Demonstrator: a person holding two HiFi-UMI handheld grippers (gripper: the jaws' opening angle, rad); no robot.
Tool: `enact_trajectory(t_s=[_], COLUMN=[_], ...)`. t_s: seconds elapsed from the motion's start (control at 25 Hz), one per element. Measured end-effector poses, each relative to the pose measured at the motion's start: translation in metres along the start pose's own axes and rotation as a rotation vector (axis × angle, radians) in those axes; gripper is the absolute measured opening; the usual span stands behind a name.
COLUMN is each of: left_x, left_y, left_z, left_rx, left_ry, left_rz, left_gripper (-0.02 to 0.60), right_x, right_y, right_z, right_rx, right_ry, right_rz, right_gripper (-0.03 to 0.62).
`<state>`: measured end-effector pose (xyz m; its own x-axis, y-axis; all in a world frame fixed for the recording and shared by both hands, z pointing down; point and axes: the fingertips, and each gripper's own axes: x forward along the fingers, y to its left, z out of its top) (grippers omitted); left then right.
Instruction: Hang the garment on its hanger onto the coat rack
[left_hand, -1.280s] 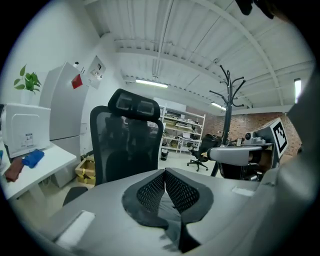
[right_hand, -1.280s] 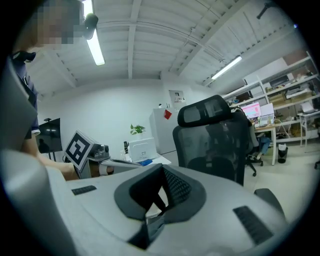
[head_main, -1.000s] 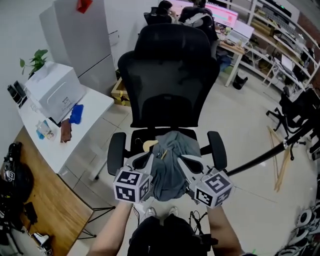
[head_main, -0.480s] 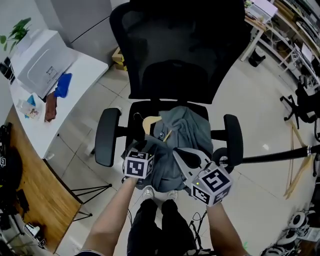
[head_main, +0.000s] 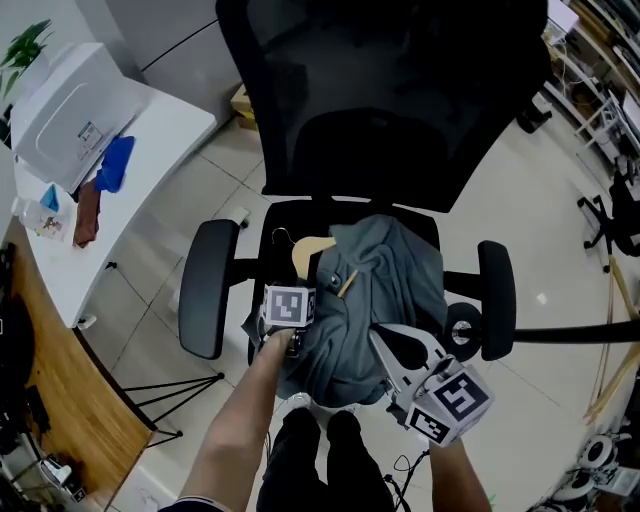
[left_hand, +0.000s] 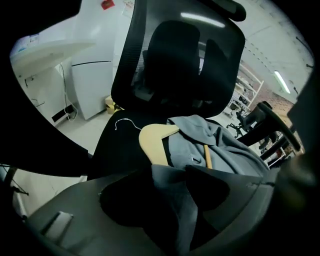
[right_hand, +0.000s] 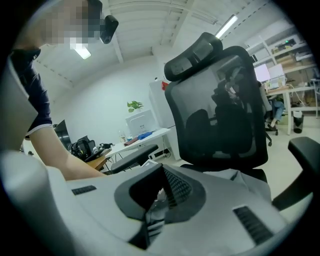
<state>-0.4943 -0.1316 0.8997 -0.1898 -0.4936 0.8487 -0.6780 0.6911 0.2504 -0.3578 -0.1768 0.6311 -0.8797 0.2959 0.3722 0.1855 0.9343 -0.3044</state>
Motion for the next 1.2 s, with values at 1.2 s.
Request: enact_trajectory(t_s=[1.2], left_x=[-0.108], left_y=[-0.032], left_z=[0.076], left_rx=[0.216], left_ry=[-0.286], left_rz=[0.143], left_gripper=[0.090], right_x=[-0.039], right_y=[-0.009], right_z=[0.057], right_rx=[-0.036], right_ry=[-0.089], right_rz=[-0.071], right_gripper=[0.002])
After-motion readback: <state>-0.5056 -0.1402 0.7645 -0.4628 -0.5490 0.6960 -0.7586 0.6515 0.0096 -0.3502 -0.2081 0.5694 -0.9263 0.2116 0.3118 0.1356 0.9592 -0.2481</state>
